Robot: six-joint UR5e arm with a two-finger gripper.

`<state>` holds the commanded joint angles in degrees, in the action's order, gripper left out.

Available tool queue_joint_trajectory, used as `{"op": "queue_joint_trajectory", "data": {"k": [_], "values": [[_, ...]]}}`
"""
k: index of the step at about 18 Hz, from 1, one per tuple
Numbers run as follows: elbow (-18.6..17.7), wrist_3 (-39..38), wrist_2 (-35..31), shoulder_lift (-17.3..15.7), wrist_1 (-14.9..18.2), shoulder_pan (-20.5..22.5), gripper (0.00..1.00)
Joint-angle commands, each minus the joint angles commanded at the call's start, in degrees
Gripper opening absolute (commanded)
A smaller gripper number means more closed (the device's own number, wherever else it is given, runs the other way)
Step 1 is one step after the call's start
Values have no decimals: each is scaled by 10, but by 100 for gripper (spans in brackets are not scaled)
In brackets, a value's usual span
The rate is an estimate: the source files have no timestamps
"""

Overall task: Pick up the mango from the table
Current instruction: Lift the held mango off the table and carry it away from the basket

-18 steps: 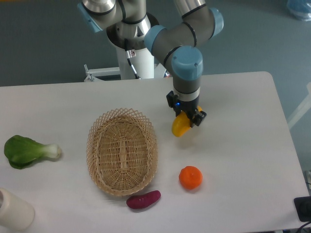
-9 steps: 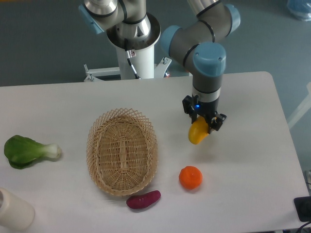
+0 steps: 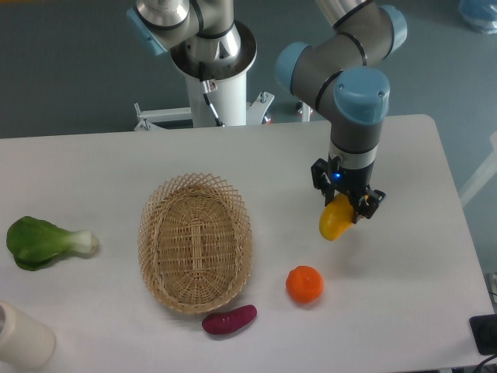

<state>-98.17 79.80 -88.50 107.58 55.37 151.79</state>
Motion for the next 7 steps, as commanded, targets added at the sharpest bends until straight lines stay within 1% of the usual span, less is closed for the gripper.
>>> {"op": "queue_joint_trajectory", "data": {"k": [7], "values": [[-1, 0, 0, 0, 0, 0, 37]]}}
